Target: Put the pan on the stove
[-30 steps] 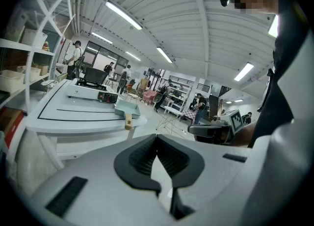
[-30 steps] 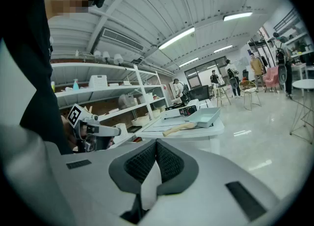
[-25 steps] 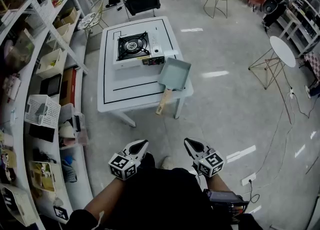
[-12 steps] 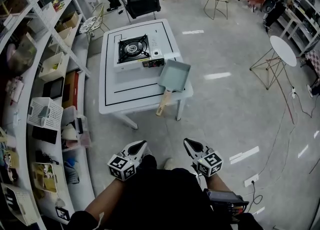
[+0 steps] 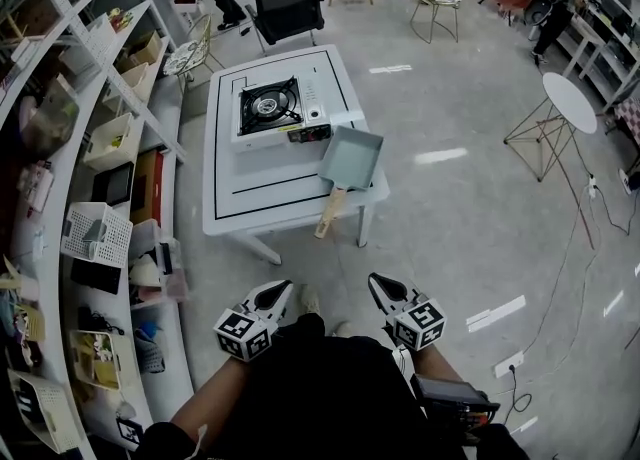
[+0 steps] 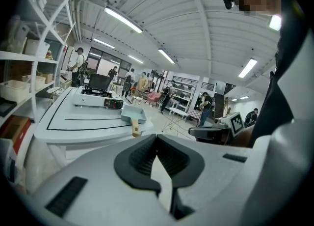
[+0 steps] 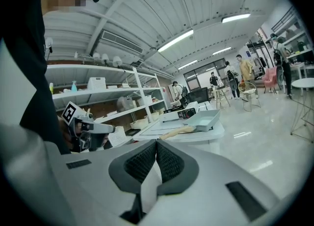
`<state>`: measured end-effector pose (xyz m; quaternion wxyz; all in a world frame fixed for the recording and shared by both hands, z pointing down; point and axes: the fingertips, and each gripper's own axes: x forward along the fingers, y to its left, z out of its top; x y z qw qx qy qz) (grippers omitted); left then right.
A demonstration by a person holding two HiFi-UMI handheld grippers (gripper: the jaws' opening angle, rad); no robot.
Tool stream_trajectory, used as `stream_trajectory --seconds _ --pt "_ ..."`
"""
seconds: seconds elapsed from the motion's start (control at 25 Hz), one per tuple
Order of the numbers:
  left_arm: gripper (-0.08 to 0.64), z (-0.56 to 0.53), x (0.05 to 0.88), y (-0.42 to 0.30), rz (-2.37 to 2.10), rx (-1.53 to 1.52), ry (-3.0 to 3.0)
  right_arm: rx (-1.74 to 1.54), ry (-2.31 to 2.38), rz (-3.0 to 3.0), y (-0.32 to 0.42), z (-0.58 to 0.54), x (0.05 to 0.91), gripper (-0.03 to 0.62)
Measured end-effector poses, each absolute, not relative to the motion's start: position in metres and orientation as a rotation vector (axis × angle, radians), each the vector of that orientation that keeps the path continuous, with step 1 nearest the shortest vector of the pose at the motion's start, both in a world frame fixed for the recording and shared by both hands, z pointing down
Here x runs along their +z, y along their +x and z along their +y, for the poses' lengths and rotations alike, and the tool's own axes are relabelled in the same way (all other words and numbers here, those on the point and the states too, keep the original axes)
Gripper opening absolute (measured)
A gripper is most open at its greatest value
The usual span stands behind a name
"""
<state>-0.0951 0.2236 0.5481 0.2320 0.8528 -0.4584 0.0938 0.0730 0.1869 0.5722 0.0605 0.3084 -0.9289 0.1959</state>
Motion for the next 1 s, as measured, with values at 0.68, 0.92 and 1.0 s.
stream_trajectory --seconds 0.68,0.92,1.0 --pt "0.009 0.149 0.555 -0.102 -1.159 0.254 2.372 0.599 1.031 -2.751 0.064 0.126 0.573 0.026" --pt "0.009 0.117 0.558 -0.109 -1.125 0.251 2.378 0.603 1.072 -2.732 0.056 0.1 0.571 0.026" --pt "0.009 0.107 0.558 -0.11 -1.112 0.251 2.384 0.608 1.088 -2.723 0.055 0.091 0.57 0.026"
